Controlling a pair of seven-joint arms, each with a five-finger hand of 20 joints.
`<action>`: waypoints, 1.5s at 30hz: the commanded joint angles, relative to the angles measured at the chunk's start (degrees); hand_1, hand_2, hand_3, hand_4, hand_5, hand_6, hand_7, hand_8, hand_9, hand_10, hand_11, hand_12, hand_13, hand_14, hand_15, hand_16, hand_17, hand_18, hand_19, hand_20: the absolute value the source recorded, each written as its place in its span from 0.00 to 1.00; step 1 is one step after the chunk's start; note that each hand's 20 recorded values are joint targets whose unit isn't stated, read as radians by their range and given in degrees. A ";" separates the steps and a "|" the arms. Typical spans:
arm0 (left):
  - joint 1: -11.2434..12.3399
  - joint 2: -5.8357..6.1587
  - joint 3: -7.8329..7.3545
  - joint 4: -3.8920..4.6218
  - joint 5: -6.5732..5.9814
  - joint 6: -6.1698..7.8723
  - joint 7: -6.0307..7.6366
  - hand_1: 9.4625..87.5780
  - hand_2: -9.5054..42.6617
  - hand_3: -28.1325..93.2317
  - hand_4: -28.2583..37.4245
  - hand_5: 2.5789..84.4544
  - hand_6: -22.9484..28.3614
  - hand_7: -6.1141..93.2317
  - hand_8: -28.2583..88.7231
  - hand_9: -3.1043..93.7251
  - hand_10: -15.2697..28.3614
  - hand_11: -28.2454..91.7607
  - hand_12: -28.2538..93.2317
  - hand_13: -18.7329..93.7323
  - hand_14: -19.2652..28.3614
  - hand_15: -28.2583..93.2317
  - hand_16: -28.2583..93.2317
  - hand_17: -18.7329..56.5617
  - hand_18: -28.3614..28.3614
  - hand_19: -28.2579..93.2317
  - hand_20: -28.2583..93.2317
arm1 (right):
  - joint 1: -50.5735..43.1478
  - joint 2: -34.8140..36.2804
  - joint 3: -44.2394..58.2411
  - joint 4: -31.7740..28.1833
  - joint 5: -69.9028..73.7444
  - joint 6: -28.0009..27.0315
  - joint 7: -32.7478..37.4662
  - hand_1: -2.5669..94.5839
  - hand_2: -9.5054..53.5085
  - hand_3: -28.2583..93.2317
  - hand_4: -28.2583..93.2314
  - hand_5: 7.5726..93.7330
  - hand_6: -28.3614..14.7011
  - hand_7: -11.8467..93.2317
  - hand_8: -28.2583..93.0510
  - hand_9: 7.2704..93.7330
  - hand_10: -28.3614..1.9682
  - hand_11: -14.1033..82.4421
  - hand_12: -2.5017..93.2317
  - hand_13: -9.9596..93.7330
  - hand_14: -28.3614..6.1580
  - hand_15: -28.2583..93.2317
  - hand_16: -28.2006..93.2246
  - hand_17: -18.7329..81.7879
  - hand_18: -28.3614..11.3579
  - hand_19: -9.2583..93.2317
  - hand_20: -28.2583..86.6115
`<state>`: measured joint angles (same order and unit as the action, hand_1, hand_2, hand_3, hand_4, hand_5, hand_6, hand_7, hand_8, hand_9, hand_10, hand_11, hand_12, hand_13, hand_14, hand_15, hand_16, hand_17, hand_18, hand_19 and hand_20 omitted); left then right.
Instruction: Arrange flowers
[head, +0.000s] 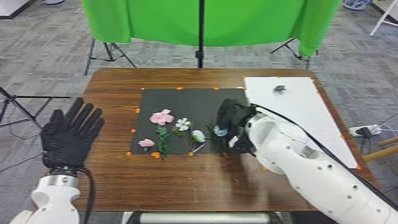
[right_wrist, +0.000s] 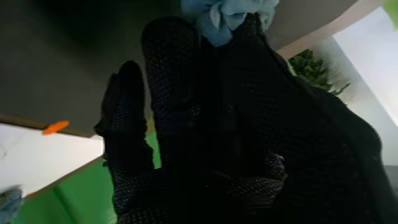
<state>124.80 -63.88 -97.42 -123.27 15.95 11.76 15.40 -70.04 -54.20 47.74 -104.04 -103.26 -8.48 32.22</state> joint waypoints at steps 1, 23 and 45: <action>1.14 0.07 -0.66 -0.15 0.22 -0.06 -0.83 0.17 0.43 0.86 0.00 0.47 0.58 0.12 0.18 0.38 0.62 0.33 0.32 0.39 0.67 0.39 0.21 0.21 0.69 0.37 0.34 | -1.18 0.18 -0.61 -2.55 -4.11 2.80 -1.61 0.69 0.00 0.80 0.00 0.73 0.61 0.42 0.23 0.83 0.58 0.28 0.46 0.74 0.59 0.57 0.58 0.47 0.18 0.85 0.61; 1.91 -0.70 -1.39 -0.63 -2.37 -0.60 -0.05 0.17 0.44 0.87 0.00 0.48 0.59 0.13 0.18 0.38 0.63 0.33 0.32 0.40 0.68 0.40 0.22 0.20 0.70 0.38 0.34 | 0.60 2.39 5.28 1.57 -12.69 13.95 0.11 0.51 0.00 0.88 0.00 0.61 0.57 0.26 0.13 0.57 0.41 0.29 0.19 0.60 0.41 0.66 0.39 0.45 0.18 0.87 0.56; -0.93 0.45 -0.20 0.26 -3.50 0.26 0.57 0.17 0.44 0.86 0.00 0.48 0.58 0.13 0.18 0.39 0.63 0.33 0.32 0.39 0.68 0.41 0.22 0.20 0.70 0.38 0.34 | 11.11 1.35 1.86 32.61 -10.23 9.98 -3.71 0.56 0.00 0.83 0.00 0.39 0.67 0.30 0.11 0.33 0.66 0.24 0.12 0.41 0.48 0.30 0.39 0.34 0.36 0.50 0.37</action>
<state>125.26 -63.76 -98.36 -123.95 13.15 11.61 16.14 -59.02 -51.84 52.94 -74.85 -109.31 2.80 26.64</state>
